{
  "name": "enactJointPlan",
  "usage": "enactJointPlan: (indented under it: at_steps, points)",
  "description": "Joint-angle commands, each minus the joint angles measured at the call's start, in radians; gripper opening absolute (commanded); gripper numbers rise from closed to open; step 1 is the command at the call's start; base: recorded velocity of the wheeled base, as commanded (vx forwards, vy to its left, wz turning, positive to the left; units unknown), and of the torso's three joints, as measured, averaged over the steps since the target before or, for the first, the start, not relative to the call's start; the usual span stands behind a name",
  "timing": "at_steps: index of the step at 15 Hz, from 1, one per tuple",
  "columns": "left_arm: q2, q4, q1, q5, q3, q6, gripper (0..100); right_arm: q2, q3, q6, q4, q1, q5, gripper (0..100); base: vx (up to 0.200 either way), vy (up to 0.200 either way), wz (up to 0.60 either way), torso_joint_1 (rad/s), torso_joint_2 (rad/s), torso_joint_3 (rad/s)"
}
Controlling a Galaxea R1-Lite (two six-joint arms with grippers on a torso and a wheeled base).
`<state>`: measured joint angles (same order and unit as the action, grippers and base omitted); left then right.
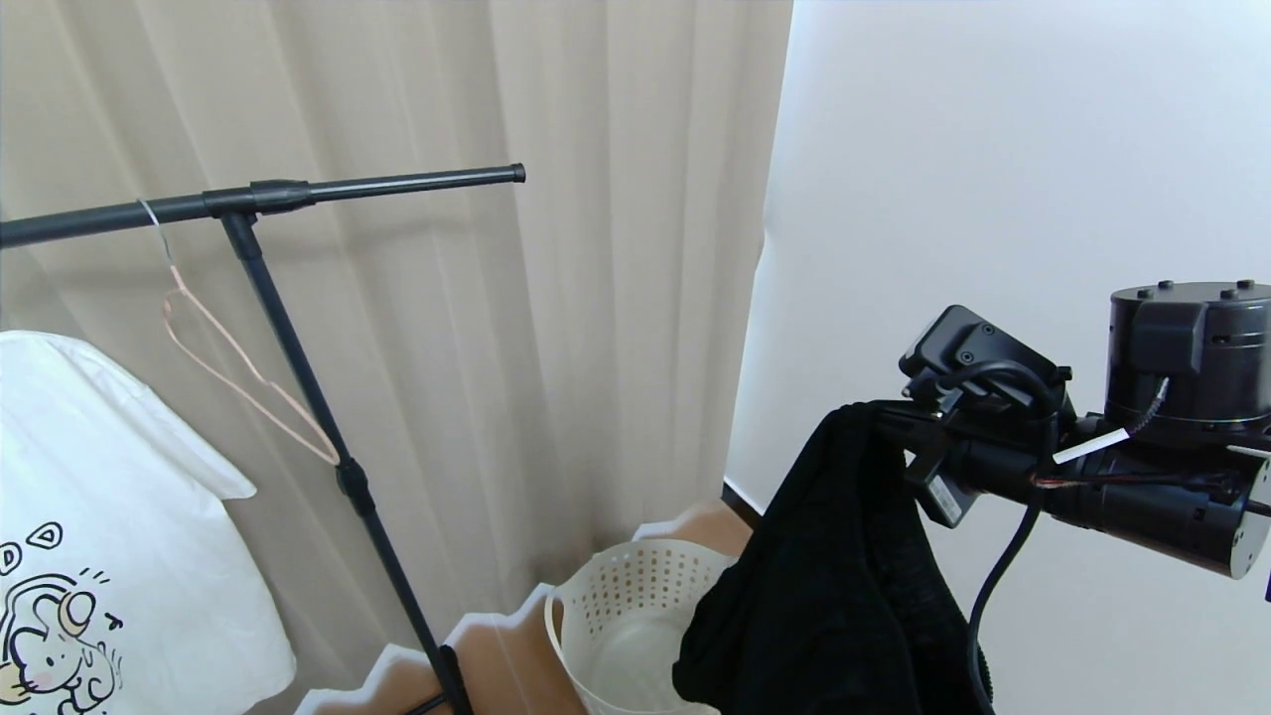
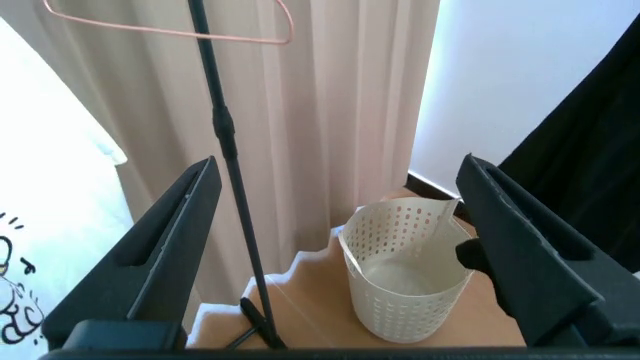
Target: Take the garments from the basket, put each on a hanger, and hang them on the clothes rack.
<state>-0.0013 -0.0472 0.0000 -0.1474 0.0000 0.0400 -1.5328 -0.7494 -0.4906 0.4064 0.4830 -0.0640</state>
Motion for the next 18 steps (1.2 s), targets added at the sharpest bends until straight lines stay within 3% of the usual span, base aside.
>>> enactJointPlan:
  at_steps: [1, 12, 18]
  points:
    - [0.001, 0.000, 0.000, 0.000, 0.000, 0.000, 100, -0.003, 0.001, 0.000, 0.000, 0.000, 0.000, 0, 0.000, 0.000, 0.00, 0.242, -0.57, -0.330]
    - [0.001, 0.000, 0.000, 0.000, 0.000, 0.000, 100, 0.000, 0.013, -0.002, 0.002, 0.000, 0.000, 0, 0.000, 0.000, 0.00, 0.205, -0.47, -0.263]
    - [0.001, 0.000, 0.000, 0.000, 0.000, 0.000, 100, -0.003, 0.013, -0.006, 0.002, 0.000, 0.000, 0, 0.000, 0.000, 0.10, 0.028, -0.07, -0.033]
